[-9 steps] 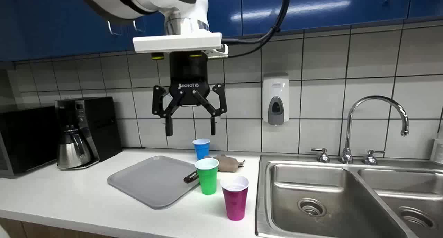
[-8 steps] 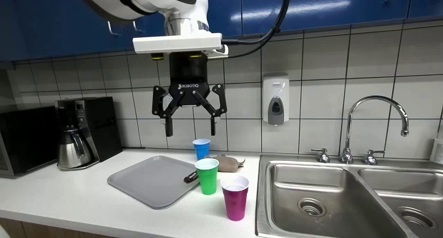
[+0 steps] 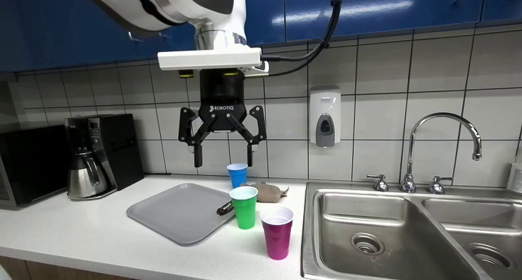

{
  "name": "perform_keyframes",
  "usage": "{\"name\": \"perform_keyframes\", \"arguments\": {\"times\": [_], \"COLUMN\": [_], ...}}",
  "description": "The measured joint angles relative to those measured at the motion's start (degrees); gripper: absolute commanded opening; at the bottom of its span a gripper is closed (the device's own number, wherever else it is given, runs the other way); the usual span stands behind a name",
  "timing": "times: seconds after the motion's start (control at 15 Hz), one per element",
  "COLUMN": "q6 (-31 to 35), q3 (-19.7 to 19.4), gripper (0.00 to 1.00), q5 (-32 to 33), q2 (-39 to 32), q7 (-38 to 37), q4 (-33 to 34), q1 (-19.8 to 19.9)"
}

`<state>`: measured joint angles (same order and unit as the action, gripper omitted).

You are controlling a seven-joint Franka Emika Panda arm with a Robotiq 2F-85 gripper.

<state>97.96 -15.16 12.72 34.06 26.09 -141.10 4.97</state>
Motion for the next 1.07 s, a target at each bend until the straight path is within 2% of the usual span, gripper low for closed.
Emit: {"name": "perform_keyframes", "arguments": {"times": [0.4, 0.73, 1.07], "q6": [2.18, 6.76, 12.97], "q3": [0.51, 1.9, 3.78], "gripper": [1.0, 1.0, 1.0], "q5": [0.03, 0.04, 0.0], "q2": [-3.28, -5.97, -9.45], "q7": [-0.35, -1.42, -6.37], "q4": [-2.03, -3.98, -5.85], "q1": [-0.08, -0.19, -0.39]}}
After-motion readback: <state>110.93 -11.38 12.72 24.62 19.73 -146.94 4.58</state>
